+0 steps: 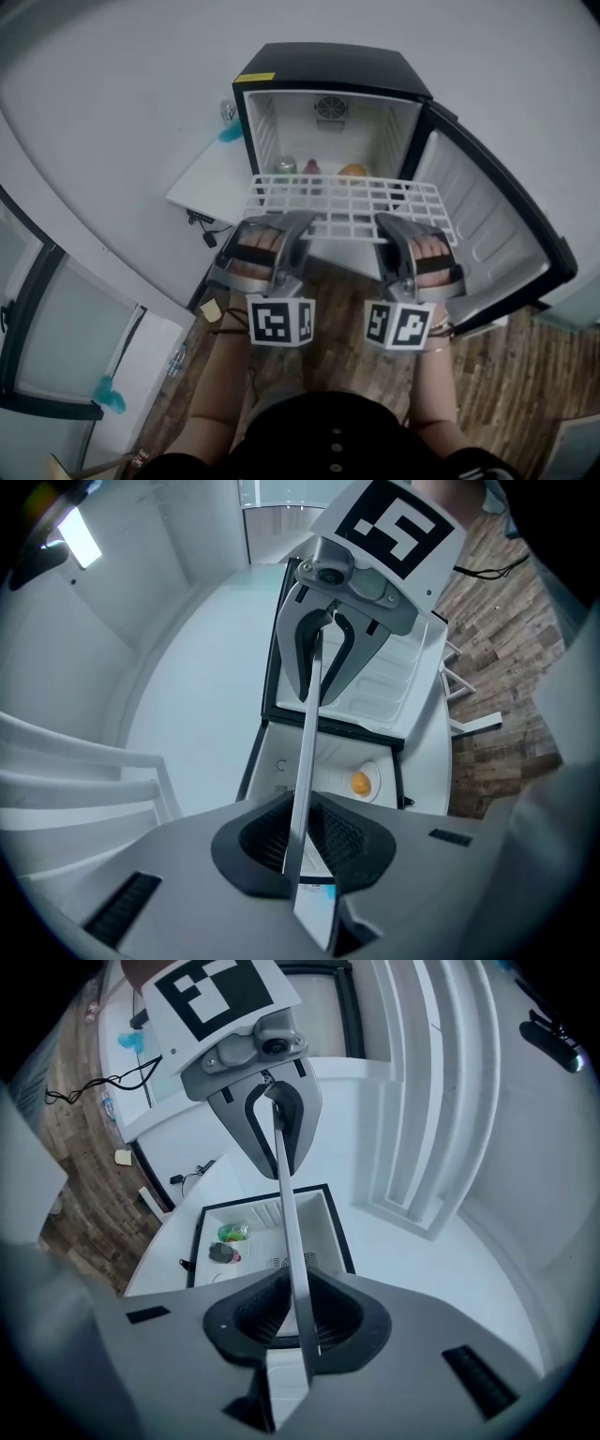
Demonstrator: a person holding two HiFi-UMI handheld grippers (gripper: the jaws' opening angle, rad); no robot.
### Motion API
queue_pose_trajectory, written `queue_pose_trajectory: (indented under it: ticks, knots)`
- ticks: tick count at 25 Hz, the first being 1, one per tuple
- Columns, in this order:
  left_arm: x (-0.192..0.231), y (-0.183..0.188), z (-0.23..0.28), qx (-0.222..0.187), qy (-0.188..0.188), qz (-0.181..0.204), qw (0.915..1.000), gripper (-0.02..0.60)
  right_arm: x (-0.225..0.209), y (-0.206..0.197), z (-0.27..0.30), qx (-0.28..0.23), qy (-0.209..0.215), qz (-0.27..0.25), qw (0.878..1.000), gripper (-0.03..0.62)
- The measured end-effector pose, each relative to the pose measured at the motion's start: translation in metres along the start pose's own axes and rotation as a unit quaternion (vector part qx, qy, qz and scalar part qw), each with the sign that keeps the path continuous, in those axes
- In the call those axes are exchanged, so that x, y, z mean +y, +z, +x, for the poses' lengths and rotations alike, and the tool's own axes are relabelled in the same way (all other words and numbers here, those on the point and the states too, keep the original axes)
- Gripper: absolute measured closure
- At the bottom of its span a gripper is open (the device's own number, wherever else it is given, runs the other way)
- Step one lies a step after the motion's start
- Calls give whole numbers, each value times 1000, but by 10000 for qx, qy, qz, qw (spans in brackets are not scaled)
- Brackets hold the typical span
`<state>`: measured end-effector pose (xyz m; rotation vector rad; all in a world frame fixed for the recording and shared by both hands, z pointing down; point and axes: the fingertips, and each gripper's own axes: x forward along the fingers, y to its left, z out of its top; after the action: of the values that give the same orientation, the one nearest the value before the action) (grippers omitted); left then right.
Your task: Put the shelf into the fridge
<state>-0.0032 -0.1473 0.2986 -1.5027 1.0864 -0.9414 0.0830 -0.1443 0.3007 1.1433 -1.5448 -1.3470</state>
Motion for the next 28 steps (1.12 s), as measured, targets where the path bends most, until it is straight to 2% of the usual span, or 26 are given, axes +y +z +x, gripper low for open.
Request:
queue_pose_trajectory:
  ticks: [9, 28]
  knots:
    - [9, -36, 45, -121, -95, -25, 9999, 535, 0, 7, 55, 158, 69, 5, 9999, 536]
    - [10, -80, 107, -546, -104, -21, 9985, 534, 10, 8, 124, 646, -52, 157, 9978, 536]
